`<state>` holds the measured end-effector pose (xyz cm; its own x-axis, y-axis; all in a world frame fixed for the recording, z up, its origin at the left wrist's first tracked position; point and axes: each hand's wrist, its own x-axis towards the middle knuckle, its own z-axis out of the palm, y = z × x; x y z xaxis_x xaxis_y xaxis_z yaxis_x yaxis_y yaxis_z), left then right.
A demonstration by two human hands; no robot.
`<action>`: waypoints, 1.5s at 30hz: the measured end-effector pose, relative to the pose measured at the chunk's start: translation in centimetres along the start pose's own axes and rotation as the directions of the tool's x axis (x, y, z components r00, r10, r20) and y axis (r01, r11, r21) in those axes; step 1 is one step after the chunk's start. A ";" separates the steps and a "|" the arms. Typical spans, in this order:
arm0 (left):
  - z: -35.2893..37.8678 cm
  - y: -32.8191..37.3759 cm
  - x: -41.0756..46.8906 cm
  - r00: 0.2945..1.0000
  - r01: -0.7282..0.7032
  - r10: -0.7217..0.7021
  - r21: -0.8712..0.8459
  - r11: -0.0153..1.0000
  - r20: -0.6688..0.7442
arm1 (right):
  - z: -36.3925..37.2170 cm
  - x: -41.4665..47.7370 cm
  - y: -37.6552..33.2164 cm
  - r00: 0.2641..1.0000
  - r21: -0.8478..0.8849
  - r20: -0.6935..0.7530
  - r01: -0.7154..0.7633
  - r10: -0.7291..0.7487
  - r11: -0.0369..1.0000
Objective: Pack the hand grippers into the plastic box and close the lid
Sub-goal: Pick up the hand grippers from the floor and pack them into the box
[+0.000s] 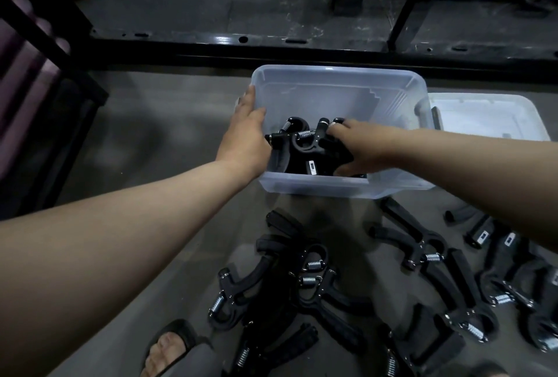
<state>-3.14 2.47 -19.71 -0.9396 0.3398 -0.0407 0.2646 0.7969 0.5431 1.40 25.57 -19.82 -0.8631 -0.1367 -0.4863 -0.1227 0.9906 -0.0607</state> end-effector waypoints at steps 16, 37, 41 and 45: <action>-0.3 0.2 -0.2 1.000 0.016 -0.016 -0.017 1.000 0.013 | -3.4 -0.9 -3.5 0.965 0.914 -0.124 0.020 0.230 0.406; -0.3 0.3 -0.2 1.000 0.011 -0.011 -0.016 1.000 0.006 | -1.4 -0.2 -6.3 0.992 0.216 -0.036 -0.114 0.125 0.970; -0.4 0.4 -0.3 1.000 0.017 -0.017 -0.011 1.000 0.006 | -0.7 1.0 -6.6 0.986 0.381 -0.033 -0.139 0.164 0.914; -0.4 0.3 -0.3 1.000 0.017 -0.017 -0.011 1.000 0.009 | -0.4 1.2 -7.2 0.985 0.363 -0.012 -0.154 0.170 0.919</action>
<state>-2.88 2.45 -19.20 -0.9419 0.3309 -0.0573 0.2464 0.7969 0.5516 1.04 18.32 -19.63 -0.8773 0.0339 -0.4787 0.1983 0.9339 -0.2974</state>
